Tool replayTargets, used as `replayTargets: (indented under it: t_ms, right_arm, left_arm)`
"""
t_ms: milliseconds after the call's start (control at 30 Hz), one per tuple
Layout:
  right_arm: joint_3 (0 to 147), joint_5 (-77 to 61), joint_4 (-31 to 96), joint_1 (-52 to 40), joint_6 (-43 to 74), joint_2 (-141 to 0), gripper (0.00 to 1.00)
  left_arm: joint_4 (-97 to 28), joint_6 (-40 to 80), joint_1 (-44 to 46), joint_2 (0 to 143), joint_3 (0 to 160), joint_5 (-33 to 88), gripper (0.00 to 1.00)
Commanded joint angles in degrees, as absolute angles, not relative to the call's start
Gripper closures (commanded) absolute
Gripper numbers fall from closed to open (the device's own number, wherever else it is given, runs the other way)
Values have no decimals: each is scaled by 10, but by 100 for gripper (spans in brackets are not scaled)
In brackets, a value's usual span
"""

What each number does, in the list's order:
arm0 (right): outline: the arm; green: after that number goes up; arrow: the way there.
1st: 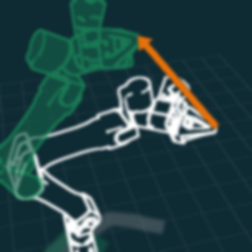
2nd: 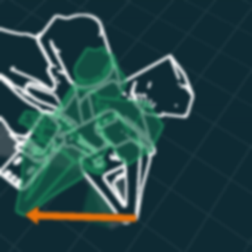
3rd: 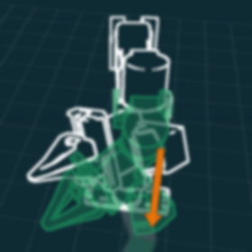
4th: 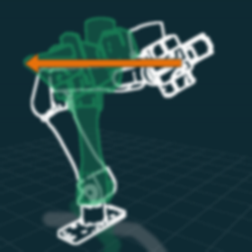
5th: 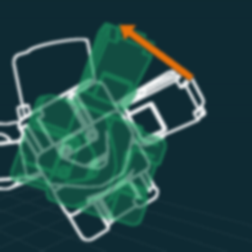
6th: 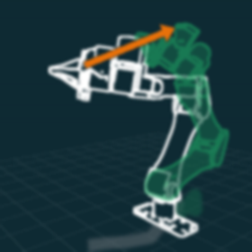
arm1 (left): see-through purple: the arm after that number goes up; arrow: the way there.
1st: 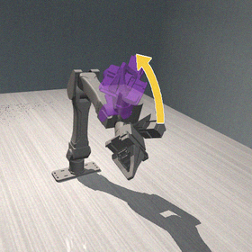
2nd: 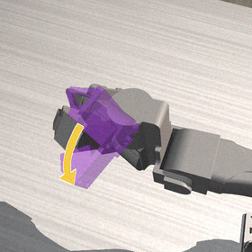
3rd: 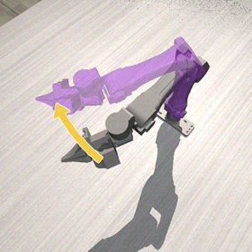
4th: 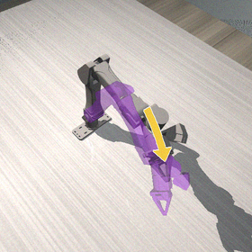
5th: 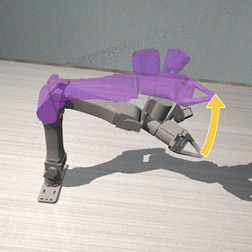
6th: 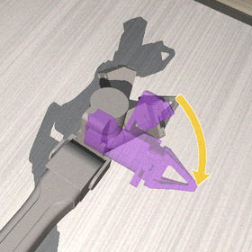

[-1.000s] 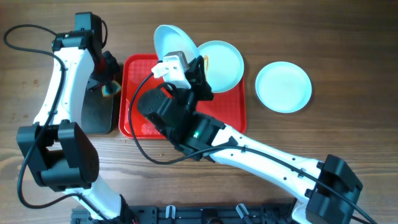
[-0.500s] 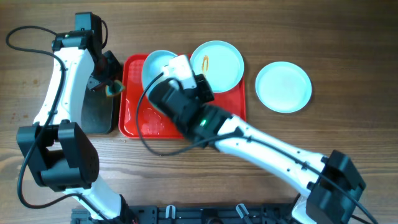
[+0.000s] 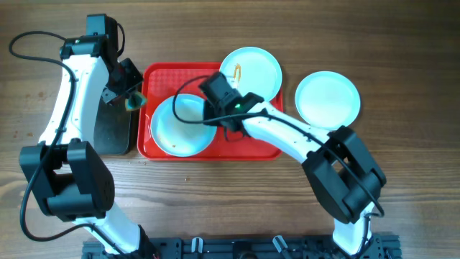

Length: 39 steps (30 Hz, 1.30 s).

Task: Clean dirty plates on tray and stack at the side

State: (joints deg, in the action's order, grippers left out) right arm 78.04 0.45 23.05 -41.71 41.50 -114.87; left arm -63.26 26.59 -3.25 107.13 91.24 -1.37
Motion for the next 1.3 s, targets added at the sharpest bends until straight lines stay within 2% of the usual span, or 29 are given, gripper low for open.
replayTargets:
  t_ms: [0,100,167,300,367,567,667,767,800,833,1000,1100,1267]
  right_arm:
    - [787,-34,205,-406,349,-1148,53]
    - [809,-112,216,-376,256,-1149,51]
    - [828,-123,237,-360,197,-1154,46]
    - [884,-130,288,-362,119,-1197,46]
    - [901,-138,294,-368,120,-1227,48]
    - [953,-163,326,-369,124,-1282,61]
    - [953,-139,327,-369,170,-1289,67]
    - [953,-139,327,-369,216,-1297,84]
    - [953,-139,328,-369,227,-1298,93]
    - [953,-138,329,-369,237,-1299,96]
    - [953,-71,357,-367,356,-1299,96]
    - [953,-55,367,-361,408,-1299,96]
    - [953,-59,367,-355,434,-1299,96]
  left_arm:
    - [-628,257,-35,1060,917,-4,96]
    - [-627,257,-35,1060,917,-4,96]
    - [-626,257,-35,1060,917,-4,96]
    - [-626,257,-35,1060,917,2,96]
    - [-625,257,-35,1060,917,6,96]
    - [-625,257,-35,1060,917,6,96]
    - [-625,257,-35,1060,917,6,96]
    - [-623,257,-35,1060,917,6,93]
    - [-623,257,-35,1060,917,6,93]
    - [-624,257,-35,1060,917,6,92]
    - [-624,257,-35,1060,917,25,92]
    - [-623,257,-30,1061,917,36,95]
    - [-584,257,-3,1066,867,36,96]
